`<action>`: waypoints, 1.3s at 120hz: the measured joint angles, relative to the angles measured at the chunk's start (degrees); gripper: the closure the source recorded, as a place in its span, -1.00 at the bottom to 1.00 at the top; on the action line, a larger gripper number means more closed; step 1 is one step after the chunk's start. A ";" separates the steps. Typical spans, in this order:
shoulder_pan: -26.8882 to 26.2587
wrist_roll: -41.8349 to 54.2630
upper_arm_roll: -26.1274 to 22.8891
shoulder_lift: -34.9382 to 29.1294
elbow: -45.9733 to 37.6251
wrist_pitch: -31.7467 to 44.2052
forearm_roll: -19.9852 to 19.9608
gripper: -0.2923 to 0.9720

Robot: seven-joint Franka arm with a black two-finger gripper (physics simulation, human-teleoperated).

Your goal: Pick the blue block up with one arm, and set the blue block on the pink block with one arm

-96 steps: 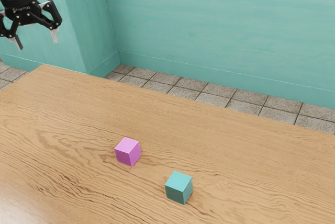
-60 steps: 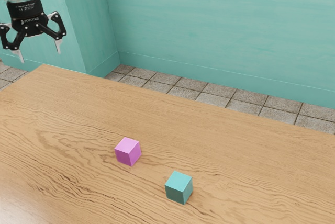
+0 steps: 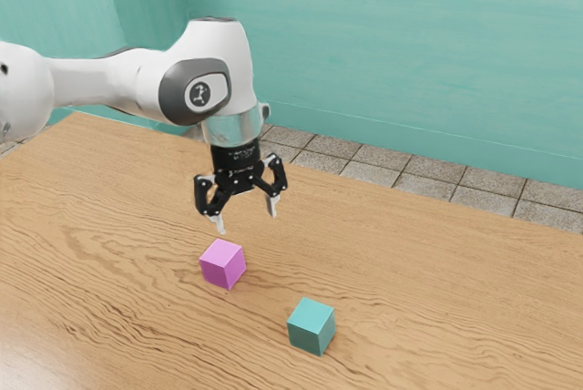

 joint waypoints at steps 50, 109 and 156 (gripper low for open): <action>0.02 11.55 -2.05 5.04 -2.01 13.09 2.29 -0.54; -3.10 39.46 -2.80 9.28 -8.00 25.97 5.34 -0.54; -3.69 49.72 -4.10 12.14 -8.47 30.70 3.12 -0.54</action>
